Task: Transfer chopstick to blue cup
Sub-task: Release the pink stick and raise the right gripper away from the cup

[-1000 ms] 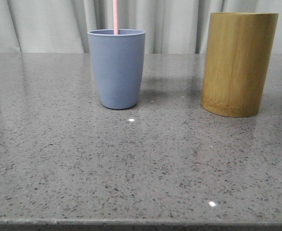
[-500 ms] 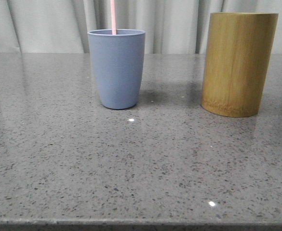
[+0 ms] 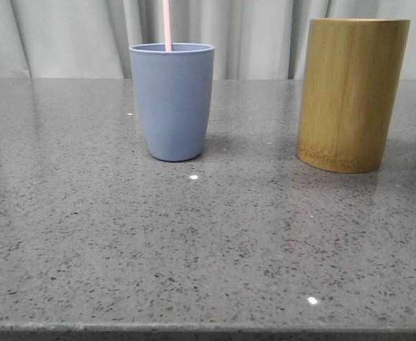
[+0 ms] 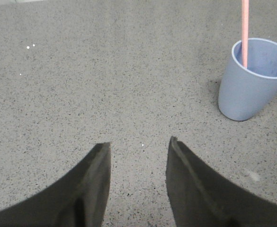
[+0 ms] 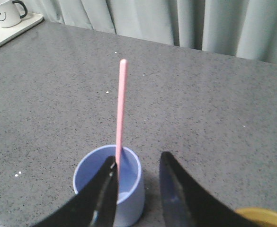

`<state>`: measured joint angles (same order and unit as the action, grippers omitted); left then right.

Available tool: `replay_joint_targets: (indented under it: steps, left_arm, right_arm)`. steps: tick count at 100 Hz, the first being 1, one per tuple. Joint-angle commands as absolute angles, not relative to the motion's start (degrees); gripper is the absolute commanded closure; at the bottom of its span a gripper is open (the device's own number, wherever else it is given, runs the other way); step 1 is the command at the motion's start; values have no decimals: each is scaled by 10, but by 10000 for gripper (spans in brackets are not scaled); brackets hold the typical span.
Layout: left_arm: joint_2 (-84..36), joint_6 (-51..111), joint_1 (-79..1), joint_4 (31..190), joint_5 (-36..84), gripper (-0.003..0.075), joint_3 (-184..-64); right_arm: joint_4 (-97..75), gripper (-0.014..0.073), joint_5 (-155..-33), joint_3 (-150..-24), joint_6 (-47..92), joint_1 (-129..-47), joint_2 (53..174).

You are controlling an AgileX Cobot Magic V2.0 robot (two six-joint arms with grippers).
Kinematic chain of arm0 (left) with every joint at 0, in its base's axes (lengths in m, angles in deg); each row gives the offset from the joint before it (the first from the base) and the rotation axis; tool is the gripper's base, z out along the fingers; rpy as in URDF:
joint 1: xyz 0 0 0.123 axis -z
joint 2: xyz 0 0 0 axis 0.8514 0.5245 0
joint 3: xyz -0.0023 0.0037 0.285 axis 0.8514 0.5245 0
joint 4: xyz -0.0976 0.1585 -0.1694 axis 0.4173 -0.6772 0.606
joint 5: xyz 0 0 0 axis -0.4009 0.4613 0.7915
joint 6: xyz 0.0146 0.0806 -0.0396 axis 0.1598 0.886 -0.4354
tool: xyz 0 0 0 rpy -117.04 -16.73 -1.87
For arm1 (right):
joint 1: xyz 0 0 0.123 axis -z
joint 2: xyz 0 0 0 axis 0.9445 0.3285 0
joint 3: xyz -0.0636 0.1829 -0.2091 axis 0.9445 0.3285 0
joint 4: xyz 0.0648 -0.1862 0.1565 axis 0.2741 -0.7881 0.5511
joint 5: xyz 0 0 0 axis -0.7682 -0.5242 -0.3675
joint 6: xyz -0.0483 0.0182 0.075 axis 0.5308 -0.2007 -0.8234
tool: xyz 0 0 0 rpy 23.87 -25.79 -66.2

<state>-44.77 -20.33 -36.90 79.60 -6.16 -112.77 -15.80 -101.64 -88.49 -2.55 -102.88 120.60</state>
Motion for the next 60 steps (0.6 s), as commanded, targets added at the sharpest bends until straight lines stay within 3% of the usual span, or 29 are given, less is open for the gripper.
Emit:
replay_joint_targets:
  steps: [1,21,38,60]
  left_arm:
    - [-459,-206,-371,798,-16,449,-1143]
    - [-488,-206,-371,795,-17,452,-1138]
    - [-505,-206,-371,790,-17,503,-1127]
    - [-524,-206,-371,783,-21,653,-1125]
  right_arm:
    - [-162,371,-968,-859,-25,-1011,1149]
    - [-162,389,-971,-788,-26,-972,1067]
    - [-162,398,-988,-745,-26,-931,1004]
    - [-162,592,-1012,-691,-26,-874,911]
